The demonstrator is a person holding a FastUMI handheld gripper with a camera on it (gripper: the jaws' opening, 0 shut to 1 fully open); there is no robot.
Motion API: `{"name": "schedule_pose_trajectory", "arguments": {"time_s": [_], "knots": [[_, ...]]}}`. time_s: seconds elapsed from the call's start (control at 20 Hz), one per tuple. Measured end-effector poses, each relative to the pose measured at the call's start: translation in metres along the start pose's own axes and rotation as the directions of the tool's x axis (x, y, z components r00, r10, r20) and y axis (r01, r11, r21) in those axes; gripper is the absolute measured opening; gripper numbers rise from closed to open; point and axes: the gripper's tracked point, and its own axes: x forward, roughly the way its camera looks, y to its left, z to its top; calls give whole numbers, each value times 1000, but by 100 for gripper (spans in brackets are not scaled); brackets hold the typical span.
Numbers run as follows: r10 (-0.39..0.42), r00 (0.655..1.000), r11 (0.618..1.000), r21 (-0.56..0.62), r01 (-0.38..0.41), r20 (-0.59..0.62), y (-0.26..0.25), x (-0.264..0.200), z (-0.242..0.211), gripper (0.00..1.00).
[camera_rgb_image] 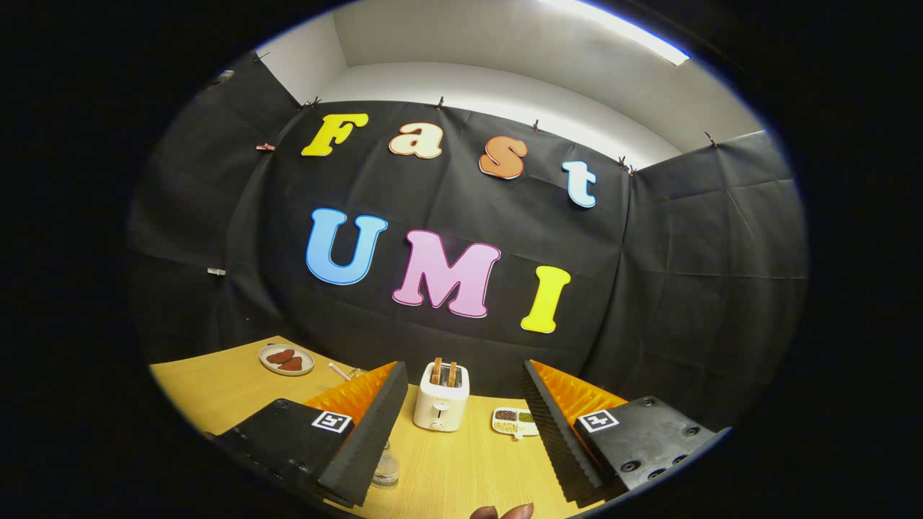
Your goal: Take the bottle from table, then pour the juice into the cup, finally place the bottle on the coaster
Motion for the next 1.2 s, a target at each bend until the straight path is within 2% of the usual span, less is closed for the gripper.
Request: {"name": "schedule_pose_trajectory", "arguments": {"time_s": [0.3,0.8,1.2], "knots": [[89,996,996,24,-90,19,37,8,-37,97],[66,998,995,78,-64,-18,63,22,-136,98],[121,988,985,139,-106,-100,103,29,-230,98]]}}
